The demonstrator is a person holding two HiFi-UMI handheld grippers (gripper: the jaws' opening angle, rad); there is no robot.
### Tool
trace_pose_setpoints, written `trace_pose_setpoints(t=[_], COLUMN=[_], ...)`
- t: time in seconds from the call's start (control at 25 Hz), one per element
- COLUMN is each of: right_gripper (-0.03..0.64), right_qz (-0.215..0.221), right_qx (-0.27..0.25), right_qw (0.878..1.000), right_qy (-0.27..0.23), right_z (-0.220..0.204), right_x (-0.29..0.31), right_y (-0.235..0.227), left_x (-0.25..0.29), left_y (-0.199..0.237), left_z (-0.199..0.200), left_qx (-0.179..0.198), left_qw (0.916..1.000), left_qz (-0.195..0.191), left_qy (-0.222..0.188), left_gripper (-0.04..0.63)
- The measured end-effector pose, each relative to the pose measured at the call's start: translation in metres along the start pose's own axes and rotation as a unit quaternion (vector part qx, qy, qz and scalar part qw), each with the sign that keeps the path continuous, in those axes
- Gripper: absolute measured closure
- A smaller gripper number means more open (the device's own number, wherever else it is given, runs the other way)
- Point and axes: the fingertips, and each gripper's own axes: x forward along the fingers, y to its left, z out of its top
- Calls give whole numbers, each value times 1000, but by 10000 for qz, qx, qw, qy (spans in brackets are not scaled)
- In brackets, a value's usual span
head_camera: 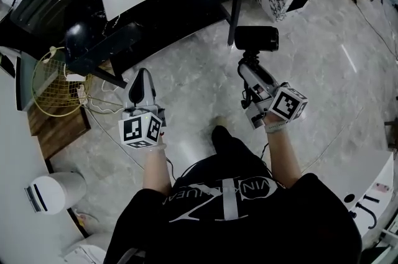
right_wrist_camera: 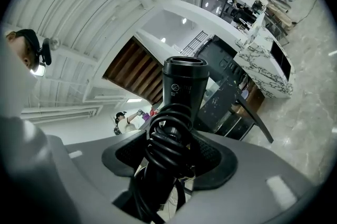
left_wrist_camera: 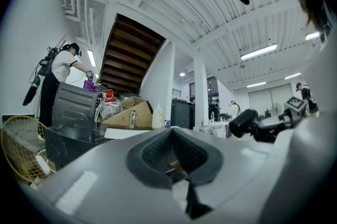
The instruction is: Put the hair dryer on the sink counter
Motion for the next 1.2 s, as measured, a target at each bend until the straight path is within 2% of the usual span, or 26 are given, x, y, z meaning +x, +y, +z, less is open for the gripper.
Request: trace_pose_setpoints(t=[0.28, 0.48, 0.76, 0.92, 1.2], right_gripper=[347, 347, 347, 345, 345], right_qz=[44, 175, 282, 269, 201], right_qx=[-74, -80, -117, -54, 0], right_qw=[9997, 9991, 9981, 9979, 9982], right_qy=[209, 371, 542, 592, 561], right_z=[38, 57, 72, 76, 91], right_x=[50, 84, 113, 123, 155], right_y=[-40, -64, -86, -96, -120], left_x=[74, 118, 155, 167, 217], left_y=[-6, -4, -22, -16, -7], left_z=[-8, -7, -14, -22, -29], left_qx=[50, 62, 188, 67, 88], left_qw=[9999, 9998, 9998, 9997, 9997], left_qz=[23, 175, 20, 160, 104], left_qy=[135, 47, 71, 152, 177], left_gripper=[595, 595, 595, 595, 595])
